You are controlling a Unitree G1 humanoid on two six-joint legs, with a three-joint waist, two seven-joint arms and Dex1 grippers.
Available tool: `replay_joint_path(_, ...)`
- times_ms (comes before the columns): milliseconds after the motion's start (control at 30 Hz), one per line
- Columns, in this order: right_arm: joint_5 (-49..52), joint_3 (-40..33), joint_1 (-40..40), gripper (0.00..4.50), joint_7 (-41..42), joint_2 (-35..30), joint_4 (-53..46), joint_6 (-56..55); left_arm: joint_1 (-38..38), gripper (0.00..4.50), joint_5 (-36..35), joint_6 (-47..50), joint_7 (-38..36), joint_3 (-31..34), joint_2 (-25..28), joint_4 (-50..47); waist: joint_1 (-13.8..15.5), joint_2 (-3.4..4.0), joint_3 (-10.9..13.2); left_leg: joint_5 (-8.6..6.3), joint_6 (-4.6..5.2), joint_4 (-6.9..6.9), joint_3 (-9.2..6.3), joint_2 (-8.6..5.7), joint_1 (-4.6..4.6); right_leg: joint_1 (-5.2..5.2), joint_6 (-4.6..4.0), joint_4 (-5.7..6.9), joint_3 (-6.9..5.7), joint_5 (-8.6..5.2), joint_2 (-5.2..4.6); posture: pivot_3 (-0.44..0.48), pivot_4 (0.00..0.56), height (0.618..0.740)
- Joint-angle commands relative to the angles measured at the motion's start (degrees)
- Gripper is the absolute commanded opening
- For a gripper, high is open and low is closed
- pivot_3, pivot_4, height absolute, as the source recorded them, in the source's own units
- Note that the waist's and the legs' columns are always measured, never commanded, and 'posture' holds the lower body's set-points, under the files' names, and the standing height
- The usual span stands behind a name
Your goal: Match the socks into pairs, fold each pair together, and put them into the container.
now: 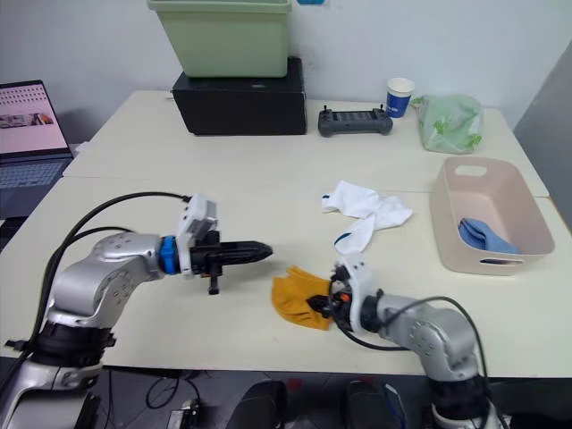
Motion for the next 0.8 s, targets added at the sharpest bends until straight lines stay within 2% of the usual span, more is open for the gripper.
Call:
replay_joint_path(33,3.2,-10.4,9.4,0.0,-3.5,1.1,-11.2,-1.8,-8.3,1.47,0.4,0.0,-2.5,-6.6,-6.2,0.9,0.5,-0.01,0.0,0.0,0.0,0.01,0.0,-0.01,-0.04,0.05,0.02,-0.03,-0.11,-0.02,0.01,0.0,0.15,0.735)
replay_joint_path(133,5.2,-14.7,15.4,0.0,-5.9,2.5,-18.4,-3.6,-13.1,2.5,0.1,1.6,-1.6,-7.6,-10.5,3.1,0.0,-0.01,0.0,0.0,0.0,0.06,0.01,0.0,-0.12,0.0,0.02,-0.02,-0.11,-0.02,0.15,0.0,0.15,0.735)
replay_joint_path(233,3.8,-17.6,20.5,0.0,-6.7,0.1,-23.5,-6.4,-16.4,3.5,1.5,0.9,-1.5,-8.6,-12.5,5.6,-1.6,0.06,0.0,0.0,0.0,0.01,-0.01,0.02,0.11,-0.03,0.13,0.09,0.08,-0.07,0.26,0.0,0.15,0.735)
replay_joint_path(333,4.9,-26.0,22.5,0.0,-8.2,-1.2,-26.5,-10.5,-20.2,4.46,3.2,-0.3,-0.2,-9.4,-15.6,8.4,-1.7,0.07,0.0,0.0,0.01,-0.01,0.0,0.08,0.14,-0.02,0.16,0.15,0.07,-0.09,0.49,0.0,0.15,0.735)
replay_joint_path(433,7.0,-35.5,21.3,0.0,-8.8,-5.6,-28.8,-12.8,-22.7,4.49,3.2,0.6,0.6,-9.2,-18.3,9.7,-1.4,0.09,0.0,0.0,0.0,0.04,0.05,0.04,0.08,-0.01,0.17,0.14,0.07,-0.1,0.56,0.0,0.15,0.735)
replay_joint_path(533,4.7,-43.3,18.1,0.0,-6.5,-17.1,-26.8,-13.9,-23.4,4.49,3.0,1.0,-0.5,-9.2,-18.4,9.4,-1.4,0.1,0.0,0.0,0.0,0.1,0.15,-0.05,0.07,0.01,0.17,0.07,0.16,-0.1,0.47,0.0,0.15,0.735)
replay_joint_path(567,0.8,-43.5,17.0,0.0,-5.4,-22.6,-24.2,-15.9,-23.6,4.49,3.1,0.7,-0.9,-9.3,-18.3,9.5,-1.5,0.11,0.0,0.0,0.0,0.08,0.17,-0.08,0.07,0.02,0.17,0.04,0.19,-0.1,0.45,0.0,0.15,0.735)
replay_joint_path(667,-6.4,-41.5,16.4,0.0,-3.5,-31.6,-19.4,-20.7,-23.8,4.49,3.3,0.6,-1.3,-9.5,-18.4,9.6,-1.3,0.09,0.1,0.0,0.0,0.07,0.21,-0.06,0.11,0.05,0.17,0.04,0.17,-0.1,0.45,0.0,0.15,0.735)
replay_joint_path(733,-16.3,-33.9,13.9,0.0,-3.8,-40.3,-12.2,-27.3,-23.7,4.49,3.4,0.7,-2.1,-9.8,-17.9,9.2,-1.2,0.11,0.1,0.0,0.0,0.05,0.16,-0.04,0.1,0.06,0.17,0.03,0.13,-0.1,0.49,0.0,0.15,0.735)
replay_joint_path(800,-22.1,-28.9,11.0,0.0,-4.1,-44.9,-6.1,-31.3,-23.8,4.49,3.5,0.8,-2.2,-10.2,-18.0,9.0,-1.4,0.16,0.1,0.0,0.01,0.11,0.26,-0.06,0.13,0.04,0.17,0.04,0.23,-0.1,0.49,0.0,0.15,0.735)
